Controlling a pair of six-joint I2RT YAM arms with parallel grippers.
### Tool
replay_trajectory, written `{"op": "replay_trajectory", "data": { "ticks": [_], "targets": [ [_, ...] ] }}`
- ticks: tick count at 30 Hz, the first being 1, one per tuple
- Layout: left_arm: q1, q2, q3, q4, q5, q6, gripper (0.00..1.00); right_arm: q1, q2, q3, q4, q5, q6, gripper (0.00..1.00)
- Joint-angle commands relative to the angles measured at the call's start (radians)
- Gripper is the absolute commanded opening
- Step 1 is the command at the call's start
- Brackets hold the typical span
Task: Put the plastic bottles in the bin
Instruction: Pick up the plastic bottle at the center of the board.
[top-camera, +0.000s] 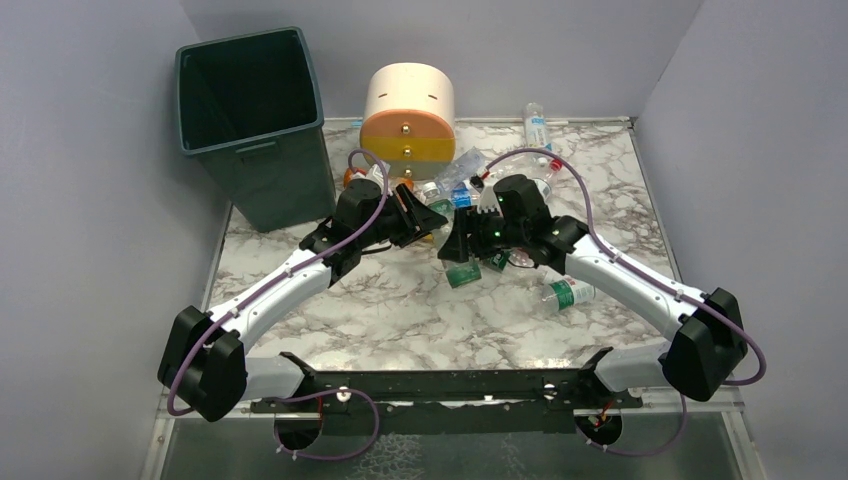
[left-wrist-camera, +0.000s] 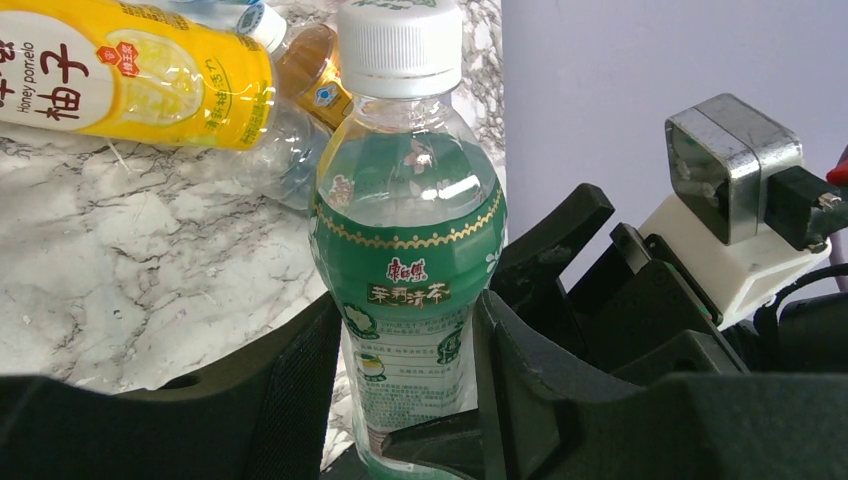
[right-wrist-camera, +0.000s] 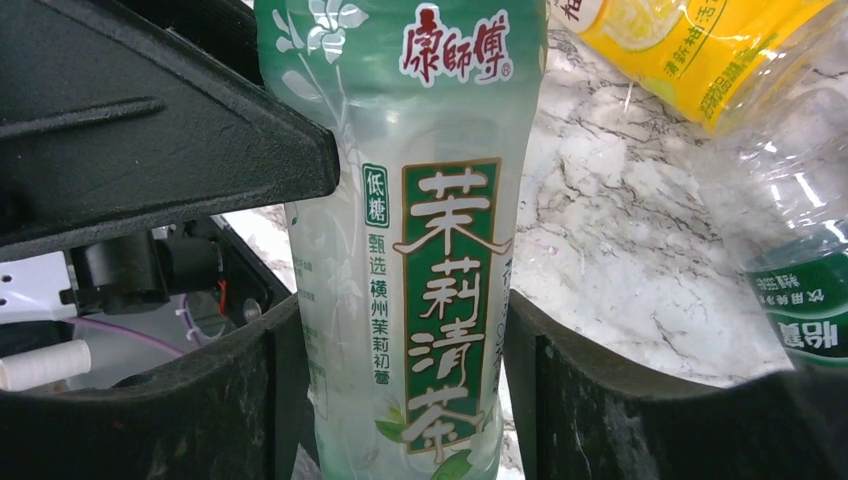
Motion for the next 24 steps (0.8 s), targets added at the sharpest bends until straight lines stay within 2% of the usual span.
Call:
{"op": "replay_trajectory", "data": {
  "ticks": [1, 6, 11, 24],
  "targets": [
    [-0.002, -0.008, 0.03, 0.039, 0.012, -0.005, 0.4, 0.005, 0.011, 0.028, 0.003, -0.033, -0.019, 0.61],
    [-0.003, 0.007, 0.051, 0.031, 0.024, 0.003, 0.63, 0.005, 0.012, 0.031, 0.005, -0.033, -0.024, 0.52],
    [-0.002, 0.01, 0.064, 0.018, 0.019, 0.005, 0.73, 0.005, 0.018, 0.039, 0.006, -0.031, -0.029, 0.5],
    [-0.004, 0.043, 0.055, 0.031, -0.016, 0.0, 0.77, 0.005, 0.029, 0.051, 0.018, -0.056, -0.025, 0.5]
  ]
}}
